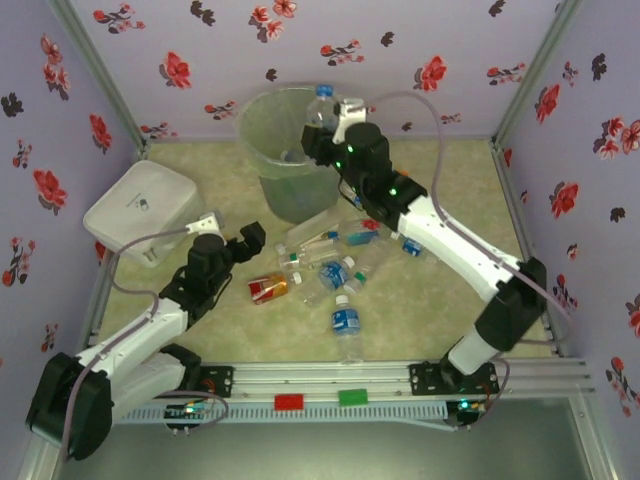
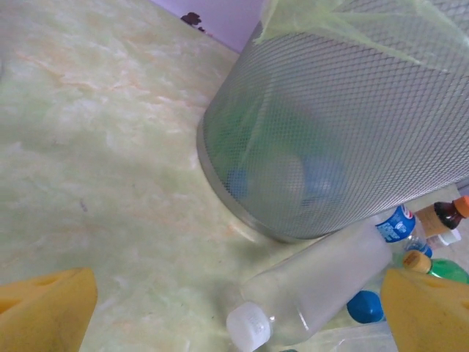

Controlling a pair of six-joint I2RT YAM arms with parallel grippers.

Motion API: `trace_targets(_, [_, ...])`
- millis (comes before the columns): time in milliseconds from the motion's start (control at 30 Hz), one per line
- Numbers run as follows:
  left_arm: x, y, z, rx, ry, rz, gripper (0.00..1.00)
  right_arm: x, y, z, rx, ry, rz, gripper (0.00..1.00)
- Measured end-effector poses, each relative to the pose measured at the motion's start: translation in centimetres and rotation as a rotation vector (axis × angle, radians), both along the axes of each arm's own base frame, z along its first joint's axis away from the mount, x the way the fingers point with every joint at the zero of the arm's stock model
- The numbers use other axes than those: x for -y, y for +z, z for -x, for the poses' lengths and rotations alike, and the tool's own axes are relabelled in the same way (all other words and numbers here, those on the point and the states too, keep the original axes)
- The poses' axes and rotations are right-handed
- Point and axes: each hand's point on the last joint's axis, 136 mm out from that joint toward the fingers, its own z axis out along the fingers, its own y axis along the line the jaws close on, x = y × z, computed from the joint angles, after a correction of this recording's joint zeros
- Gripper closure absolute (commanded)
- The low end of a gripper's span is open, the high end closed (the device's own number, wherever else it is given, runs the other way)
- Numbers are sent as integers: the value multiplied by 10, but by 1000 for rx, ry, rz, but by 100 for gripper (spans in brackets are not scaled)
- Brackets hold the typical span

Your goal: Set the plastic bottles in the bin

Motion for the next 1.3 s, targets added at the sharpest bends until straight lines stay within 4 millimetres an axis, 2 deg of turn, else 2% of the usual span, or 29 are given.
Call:
trace_targets(133, [-5, 0, 2, -4, 9, -5, 0, -25, 0, -25, -8, 45, 38, 54])
trace_targets(433, [-10, 2, 5, -4, 19, -6, 0, -52, -64, -81, -136, 51, 168, 50])
trace_targets(500, [-11, 3, 5, -2, 20, -5, 0, -54, -78, -89, -164, 49, 188, 46])
trace_targets(567, [-12, 3, 6, -4, 21, -8, 0, -55, -88, -94, -188, 49, 209, 37])
trace_targets(667, [-14, 2, 8, -13, 22, -18, 0, -56, -95, -98, -207, 50, 227, 24])
trace_targets(700, [-15, 1, 9, -18, 23, -22, 0, -55, -94, -97, -208, 51, 229, 18])
trace_targets(833, [-18, -2, 11, -31, 25, -35, 0, -55, -80, -97, -180, 55, 223, 2])
trace_targets(1100, [-19, -6, 13, -43, 22, -50, 0, -50, -63, -90, -158, 60, 229, 0])
trace_targets(1167, [-19, -6, 13, -43, 22, -51, 0, -43, -53, -80, -150, 60, 228, 0])
trace_targets(1300, [-18, -6, 13, -44, 18, -52, 0, -18, -31, -47, -133, 59, 224, 0])
